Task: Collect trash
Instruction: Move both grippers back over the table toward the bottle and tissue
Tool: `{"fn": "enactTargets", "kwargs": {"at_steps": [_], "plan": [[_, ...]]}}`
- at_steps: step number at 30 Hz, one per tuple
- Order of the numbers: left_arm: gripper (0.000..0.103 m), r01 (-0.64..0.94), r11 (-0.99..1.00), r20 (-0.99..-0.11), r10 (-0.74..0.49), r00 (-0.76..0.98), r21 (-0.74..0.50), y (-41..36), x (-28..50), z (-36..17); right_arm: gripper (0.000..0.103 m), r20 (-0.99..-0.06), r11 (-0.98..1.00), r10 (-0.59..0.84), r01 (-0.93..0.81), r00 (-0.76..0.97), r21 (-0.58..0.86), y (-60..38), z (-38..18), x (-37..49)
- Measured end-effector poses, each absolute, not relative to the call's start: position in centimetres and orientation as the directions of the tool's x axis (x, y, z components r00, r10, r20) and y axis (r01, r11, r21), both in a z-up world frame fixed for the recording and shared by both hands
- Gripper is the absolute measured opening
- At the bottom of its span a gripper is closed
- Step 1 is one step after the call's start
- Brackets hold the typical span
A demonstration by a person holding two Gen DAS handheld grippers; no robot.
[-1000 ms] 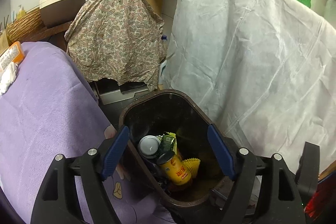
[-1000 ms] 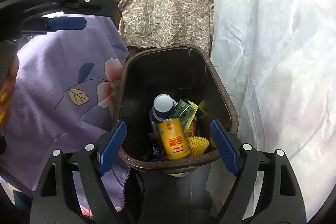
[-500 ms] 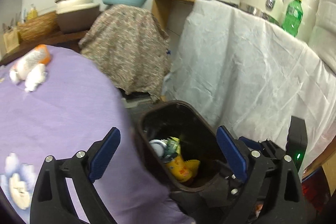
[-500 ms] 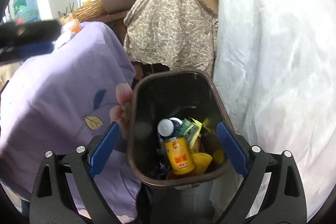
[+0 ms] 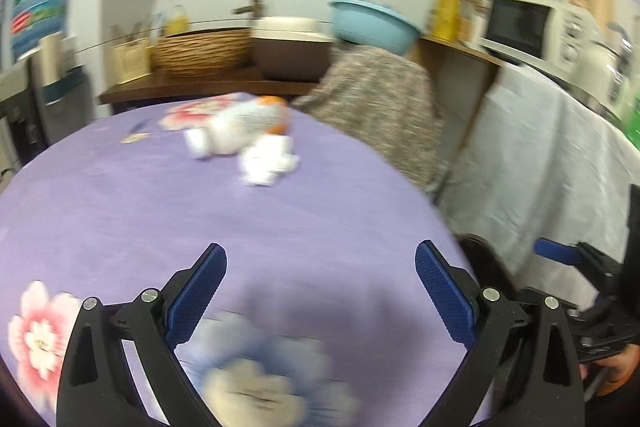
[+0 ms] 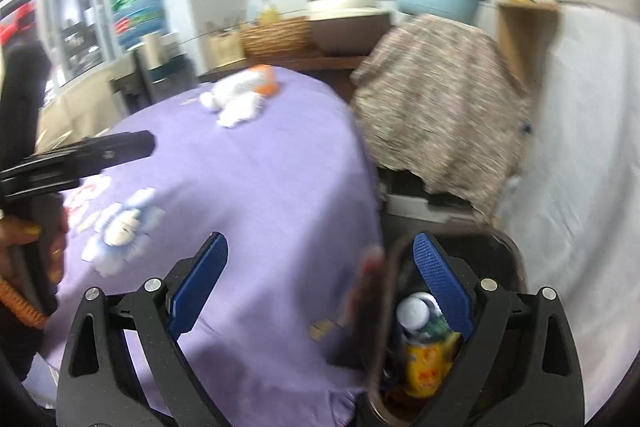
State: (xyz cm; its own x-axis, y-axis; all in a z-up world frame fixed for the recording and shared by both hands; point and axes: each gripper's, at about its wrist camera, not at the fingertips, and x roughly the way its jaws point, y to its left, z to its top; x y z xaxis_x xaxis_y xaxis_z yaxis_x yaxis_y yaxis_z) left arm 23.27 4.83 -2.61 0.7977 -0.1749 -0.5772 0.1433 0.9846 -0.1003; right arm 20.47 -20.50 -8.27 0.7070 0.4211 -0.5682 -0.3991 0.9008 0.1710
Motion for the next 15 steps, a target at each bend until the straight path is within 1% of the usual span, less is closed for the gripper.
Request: {"fn": "enactTargets", "kwargs": {"at_steps": [4,7,9,12,15], "plan": [[0.094,0.045,0.993,-0.578,-0.102,0.810,-0.112,9.5,23.9,-2.6,0.093,-0.584,0.849,0.499,-0.497,0.640,0.181,-16.5,-6.7,22.8],[0.094,-0.009,0.986,-0.572,-0.087,0.816,-0.164,12.2,24.1,-2.8,0.093,-0.600,0.827,0.517,-0.538,0.610,0.166,-13.1,-5.8,24.9],[0.094,-0.036,0.980,-0.573,-0.086,0.815,-0.197,13.6,24.3,-3.1,0.093,-0.617,0.810,0.538,-0.554,0.575,0.190,-10.9,-5.5,27.0],[0.094,-0.063,0.969,-0.574,-0.089,0.814,-0.239,15.1,24.4,-3.8,0.093,-0.642,0.804,0.552,-0.545,0.533,0.239,-8.3,-5.6,30.7],[0.094,-0.101,0.962,-0.587,-0.069,0.806,-0.253,16.2,24.3,-4.3,0.093,-0.672,0.829,0.516,-0.506,0.531,0.237,-5.7,-6.2,34.5]]}}
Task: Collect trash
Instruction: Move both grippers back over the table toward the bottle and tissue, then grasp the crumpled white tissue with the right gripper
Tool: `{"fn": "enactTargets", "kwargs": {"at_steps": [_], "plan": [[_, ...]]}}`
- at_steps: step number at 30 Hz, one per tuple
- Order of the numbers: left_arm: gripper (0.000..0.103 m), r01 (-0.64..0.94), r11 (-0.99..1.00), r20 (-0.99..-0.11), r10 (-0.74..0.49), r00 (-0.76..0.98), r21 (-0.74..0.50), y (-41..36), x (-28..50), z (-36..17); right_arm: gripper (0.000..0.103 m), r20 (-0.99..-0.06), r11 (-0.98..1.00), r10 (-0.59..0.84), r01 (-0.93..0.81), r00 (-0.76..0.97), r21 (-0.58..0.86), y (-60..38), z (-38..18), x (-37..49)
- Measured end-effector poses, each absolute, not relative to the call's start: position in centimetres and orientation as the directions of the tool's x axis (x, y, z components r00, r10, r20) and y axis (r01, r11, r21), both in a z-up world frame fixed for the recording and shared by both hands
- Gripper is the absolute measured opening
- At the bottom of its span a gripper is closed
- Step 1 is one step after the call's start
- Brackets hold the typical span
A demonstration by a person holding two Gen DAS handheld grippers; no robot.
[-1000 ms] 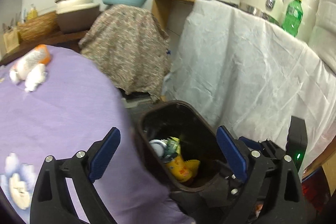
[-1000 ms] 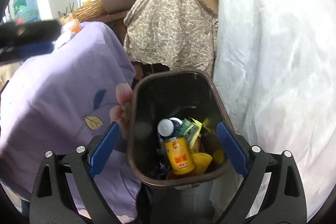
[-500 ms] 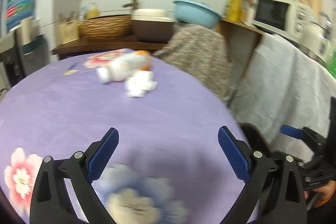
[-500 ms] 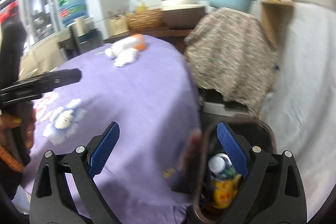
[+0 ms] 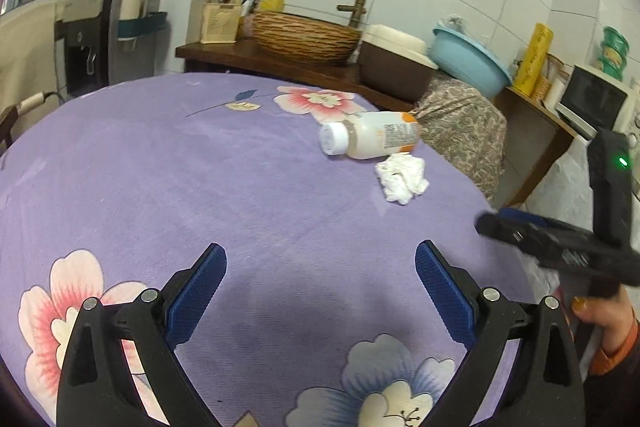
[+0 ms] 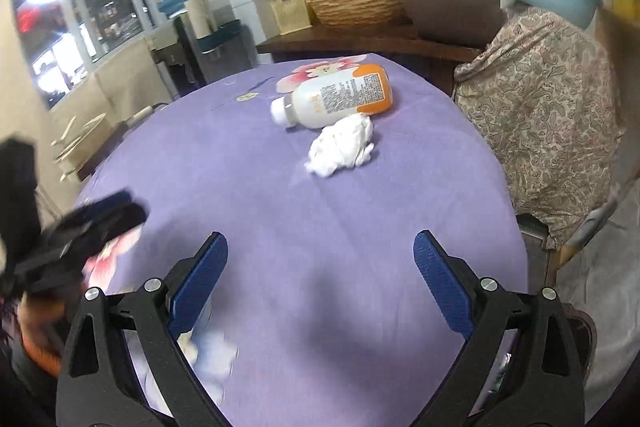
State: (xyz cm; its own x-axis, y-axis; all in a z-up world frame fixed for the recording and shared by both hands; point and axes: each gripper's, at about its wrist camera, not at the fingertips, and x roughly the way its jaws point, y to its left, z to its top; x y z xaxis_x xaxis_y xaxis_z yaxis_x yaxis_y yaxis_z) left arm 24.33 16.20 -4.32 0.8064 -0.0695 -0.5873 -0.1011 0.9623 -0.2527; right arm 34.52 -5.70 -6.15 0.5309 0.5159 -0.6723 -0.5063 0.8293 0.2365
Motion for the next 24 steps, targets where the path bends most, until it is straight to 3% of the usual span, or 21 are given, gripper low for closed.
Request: {"fn": "enactTargets", "kwargs": {"at_steps": [8,13,17,19,20,22,24], "plan": [[0.094,-0.118,0.965,-0.557,-0.034,0.830,-0.234,17.0,23.5,-3.7,0.093,-0.719,0.873,0.452,-0.430,0.529,0.232,-0.4,-7.4,41.4],[0.095,-0.128,0.967,-0.566,-0.020,0.824,-0.220,16.9,23.6,-4.0,0.092,-0.726,0.922,0.347,-0.360,0.595,0.146,1.8,-8.6,43.0],[0.095,-0.128,0.971,-0.564,-0.008,0.826,-0.201,16.7,23.7,-4.1,0.072,-0.747,0.932,0.292,-0.354,0.597,0.081,2.9,-9.7,43.6],[0.096,-0.133,0.973,-0.565,0.003,0.825,-0.189,16.6,23.7,-4.1,0.053,-0.762,0.932,0.272,-0.357,0.587,0.058,3.2,-10.4,43.8],[0.096,-0.131,0.973,-0.564,0.000,0.826,-0.192,16.6,23.8,-4.1,0.052,-0.763,0.934,0.265,-0.354,0.589,0.051,3.2,-10.4,43.9],[0.096,-0.130,0.970,-0.564,-0.008,0.826,-0.204,16.9,24.0,-4.0,0.040,-0.740,0.935,0.280,-0.349,0.612,0.065,2.5,-9.9,43.6],[0.096,-0.127,0.968,-0.565,-0.018,0.825,-0.218,17.1,24.8,-3.7,0.038,-0.712,0.933,0.294,-0.353,0.637,0.069,1.8,-9.4,42.8]]}}
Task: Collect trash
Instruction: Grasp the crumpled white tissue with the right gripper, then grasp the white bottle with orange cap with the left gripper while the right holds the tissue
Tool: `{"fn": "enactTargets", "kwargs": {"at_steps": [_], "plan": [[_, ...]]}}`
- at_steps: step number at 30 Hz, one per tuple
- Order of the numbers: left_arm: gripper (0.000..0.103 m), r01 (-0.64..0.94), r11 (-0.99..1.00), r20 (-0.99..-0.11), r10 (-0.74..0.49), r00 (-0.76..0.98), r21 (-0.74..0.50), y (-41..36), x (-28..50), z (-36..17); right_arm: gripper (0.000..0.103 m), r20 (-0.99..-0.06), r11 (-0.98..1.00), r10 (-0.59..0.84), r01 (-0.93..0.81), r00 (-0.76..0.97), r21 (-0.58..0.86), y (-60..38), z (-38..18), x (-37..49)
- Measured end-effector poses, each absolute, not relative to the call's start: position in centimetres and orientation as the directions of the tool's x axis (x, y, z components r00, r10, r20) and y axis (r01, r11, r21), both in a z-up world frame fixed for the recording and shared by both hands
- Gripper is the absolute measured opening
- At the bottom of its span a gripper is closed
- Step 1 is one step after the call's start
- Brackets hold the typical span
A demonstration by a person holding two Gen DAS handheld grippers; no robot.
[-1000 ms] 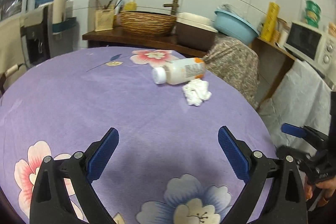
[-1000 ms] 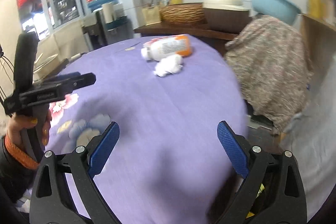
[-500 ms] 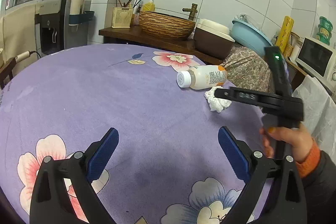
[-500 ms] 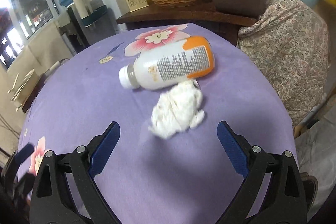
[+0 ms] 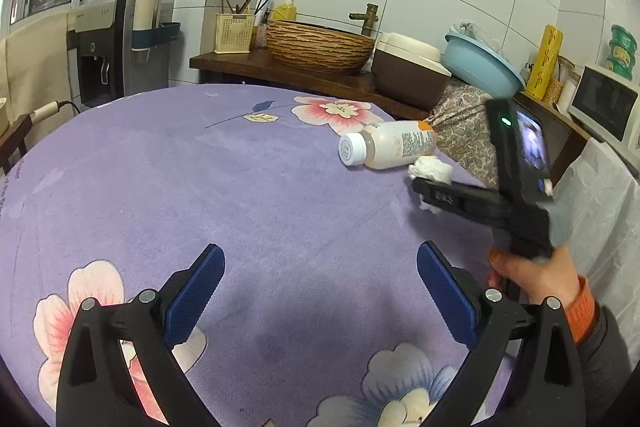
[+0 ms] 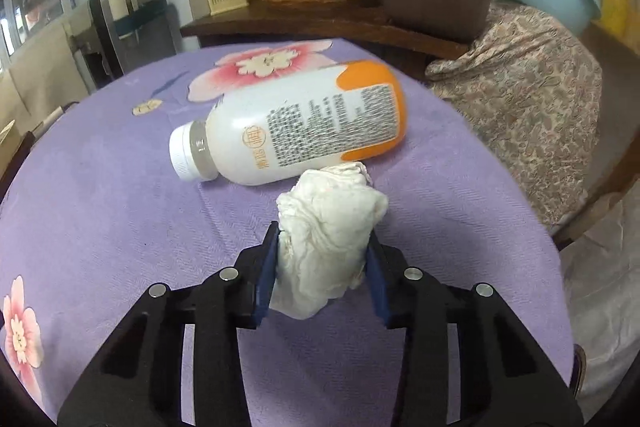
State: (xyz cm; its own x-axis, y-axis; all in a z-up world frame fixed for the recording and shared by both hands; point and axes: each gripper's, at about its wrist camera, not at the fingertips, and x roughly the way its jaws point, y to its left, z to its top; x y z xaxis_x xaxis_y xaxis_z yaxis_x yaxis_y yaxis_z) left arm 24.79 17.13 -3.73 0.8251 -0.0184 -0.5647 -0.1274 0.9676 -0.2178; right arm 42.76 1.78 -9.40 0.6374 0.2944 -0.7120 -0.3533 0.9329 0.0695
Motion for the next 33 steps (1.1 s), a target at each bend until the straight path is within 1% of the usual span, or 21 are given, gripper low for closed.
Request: {"fn": "enactTargets", "kwargs": {"at_steps": [1,3,5,8,9,10,14,15,17,18,20,22,23,24,26,27,28,30,33], "plan": [[0.096,-0.117,0.972,-0.570,-0.021,0.821,-0.204,17.0,25.5,-3.4,0.037,-0.697,0.933,0.306,-0.349,0.648,0.085,1.1,-9.2,42.3],[0.096,-0.075,0.988,-0.566,-0.013,0.824,-0.131,16.5,27.3,-2.3,0.037,-0.656,0.936,0.332,-0.321,0.677,0.143,-0.8,-8.6,41.0],[0.097,0.013,0.998,-0.569,-0.042,0.821,-0.055,15.9,30.4,-1.3,0.037,-0.596,0.931,0.363,-0.302,0.716,0.204,-2.8,-8.0,39.4],[0.097,0.134,0.991,-0.655,-0.100,0.749,0.002,14.9,36.3,-1.2,0.037,-0.511,0.931,0.363,-0.275,0.779,0.242,-4.6,-7.2,37.5],[0.097,0.159,0.987,-0.677,-0.111,0.728,0.009,14.5,37.8,-1.3,0.037,-0.467,0.926,0.367,-0.269,0.804,0.265,-5.4,-6.9,36.9],[0.097,0.180,0.983,-0.696,-0.114,0.709,0.022,14.1,39.5,-1.3,0.037,-0.448,0.928,0.358,-0.256,0.819,0.272,-5.8,-6.7,36.7],[0.097,0.258,0.958,-0.756,-0.078,0.650,0.123,11.3,44.5,-1.5,0.037,-0.391,0.946,0.291,-0.203,0.873,0.252,-6.9,-6.1,36.5],[0.097,0.294,0.940,-0.783,-0.050,0.620,0.173,10.0,45.8,-2.0,0.038,-0.374,0.950,0.278,-0.196,0.885,0.243,-7.0,-5.9,36.3],[0.097,0.352,0.899,-0.808,0.002,0.589,0.259,8.1,46.9,-2.9,0.038,-0.343,0.955,0.254,-0.178,0.904,0.236,-7.6,-5.7,36.0],[0.097,0.397,0.863,-0.817,0.031,0.576,0.312,6.8,47.4,-3.5,0.038,-0.331,0.955,0.245,-0.168,0.911,0.243,-8.0,-5.6,36.1],[0.097,0.457,0.806,-0.823,0.063,0.565,0.376,5.2,47.7,-4.4,0.038,-0.323,0.953,0.235,-0.151,0.917,0.265,-8.6,-5.6,36.3],[0.097,0.481,0.773,-0.824,0.094,0.559,0.414,3.9,48.5,-5.2,0.038,-0.314,0.949,0.239,-0.152,0.919,0.277,-8.9,-5.6,36.3],[0.097,0.481,0.773,-0.828,0.101,0.552,0.415,3.4,49.0,-5.5,0.038,-0.309,0.948,0.240,-0.153,0.920,0.279,-9.0,-5.6,36.4],[0.095,0.477,0.781,-0.833,0.099,0.544,0.404,3.3,49.4,-5.7,0.038,-0.307,0.947,0.242,-0.155,0.921,0.280,-9.0,-5.6,36.2],[0.086,0.466,0.800,-0.846,0.093,0.526,0.377,3.3,50.1,-6.0,0.038,-0.305,0.947,0.242,-0.155,0.921,0.282,-9.1,-5.5,36.2],[0.074,0.463,0.807,-0.851,0.088,0.518,0.366,3.4,50.3,-6.0,0.038,-0.301,0.945,0.242,-0.154,0.923,0.288,-9.2,-5.5,36.1],[0.067,0.453,0.812,-0.849,0.093,0.520,0.367,3.6,50.4,-6.1,0.038,-0.300,0.944,0.241,-0.151,0.923,0.294,-9.2,-5.6,36.1],[0.061,0.421,0.822,-0.827,0.104,0.553,0.385,4.0,50.0,-5.7,0.038,-0.305,0.939,0.245,-0.146,0.920,0.312,-9.6,-5.7,36.2],[0.061,0.360,0.875,-0.804,0.053,0.593,0.323,5.9,48.7,-3.8,0.038,-0.311,0.935,0.251,-0.146,0.917,0.323,-9.7,-5.8,36.4]]}}
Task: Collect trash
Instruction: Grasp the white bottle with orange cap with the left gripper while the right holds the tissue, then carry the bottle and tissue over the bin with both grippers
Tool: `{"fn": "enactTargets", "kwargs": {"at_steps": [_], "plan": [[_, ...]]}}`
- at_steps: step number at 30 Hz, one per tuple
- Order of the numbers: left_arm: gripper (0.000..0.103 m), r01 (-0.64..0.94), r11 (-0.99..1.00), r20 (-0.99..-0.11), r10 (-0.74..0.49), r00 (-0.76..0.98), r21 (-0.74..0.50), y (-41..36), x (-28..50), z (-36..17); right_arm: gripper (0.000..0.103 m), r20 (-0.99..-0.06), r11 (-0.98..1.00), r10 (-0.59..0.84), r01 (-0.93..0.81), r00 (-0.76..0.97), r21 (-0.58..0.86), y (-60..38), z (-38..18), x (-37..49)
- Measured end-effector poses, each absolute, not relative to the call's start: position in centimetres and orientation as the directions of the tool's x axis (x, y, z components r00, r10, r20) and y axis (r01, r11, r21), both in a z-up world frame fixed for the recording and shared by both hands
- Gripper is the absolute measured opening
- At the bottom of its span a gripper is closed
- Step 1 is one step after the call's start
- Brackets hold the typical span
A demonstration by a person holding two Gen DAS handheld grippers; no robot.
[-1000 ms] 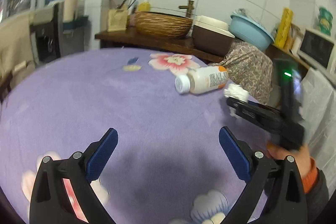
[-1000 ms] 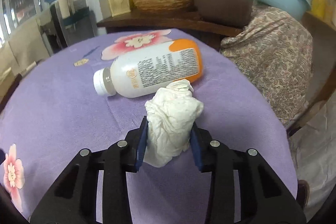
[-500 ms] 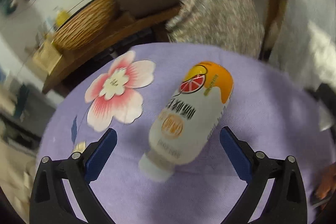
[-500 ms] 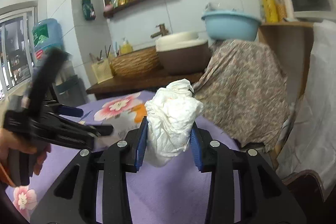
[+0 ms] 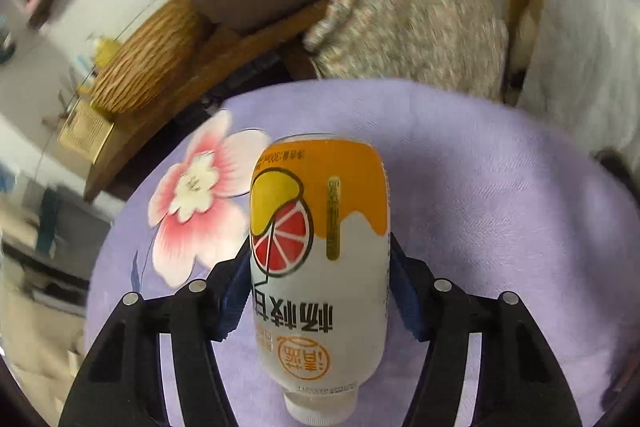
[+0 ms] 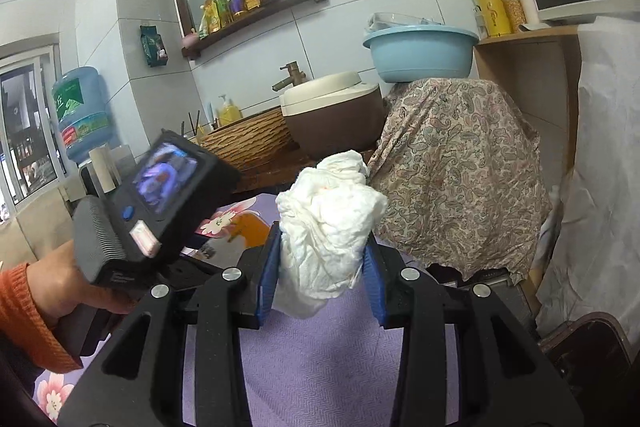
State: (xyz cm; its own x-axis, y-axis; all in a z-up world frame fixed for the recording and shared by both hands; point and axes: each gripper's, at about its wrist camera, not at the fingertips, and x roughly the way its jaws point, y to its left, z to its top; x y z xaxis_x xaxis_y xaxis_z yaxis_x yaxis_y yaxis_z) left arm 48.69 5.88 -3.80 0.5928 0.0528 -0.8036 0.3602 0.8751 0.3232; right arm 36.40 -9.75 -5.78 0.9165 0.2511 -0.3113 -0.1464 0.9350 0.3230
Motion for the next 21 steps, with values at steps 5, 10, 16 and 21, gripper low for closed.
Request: {"fn": "enactTargets", "kwargs": {"at_steps": [5,10,16,21], "plan": [[0.061,0.242,0.934,-0.705,0.015,0.709,0.262,9.8,43.7,-0.2,0.038,-0.309,0.935,0.261,-0.160,0.914,0.317,-9.5,-5.7,36.4],[0.061,0.174,0.962,-0.626,-0.004,0.780,0.209,12.7,37.2,1.1,0.038,-0.311,0.931,0.275,-0.171,0.910,0.323,-9.4,-5.8,36.6],[0.061,0.058,0.998,-0.565,-0.033,0.824,0.027,17.0,28.1,1.5,0.038,-0.301,0.928,0.297,-0.200,0.906,0.313,-9.1,-5.7,36.4],[0.061,-0.042,0.997,-0.518,-0.001,0.855,-0.070,19.5,21.6,1.6,0.038,-0.325,0.921,0.350,-0.259,0.879,0.291,-7.5,-5.6,36.3]]}}
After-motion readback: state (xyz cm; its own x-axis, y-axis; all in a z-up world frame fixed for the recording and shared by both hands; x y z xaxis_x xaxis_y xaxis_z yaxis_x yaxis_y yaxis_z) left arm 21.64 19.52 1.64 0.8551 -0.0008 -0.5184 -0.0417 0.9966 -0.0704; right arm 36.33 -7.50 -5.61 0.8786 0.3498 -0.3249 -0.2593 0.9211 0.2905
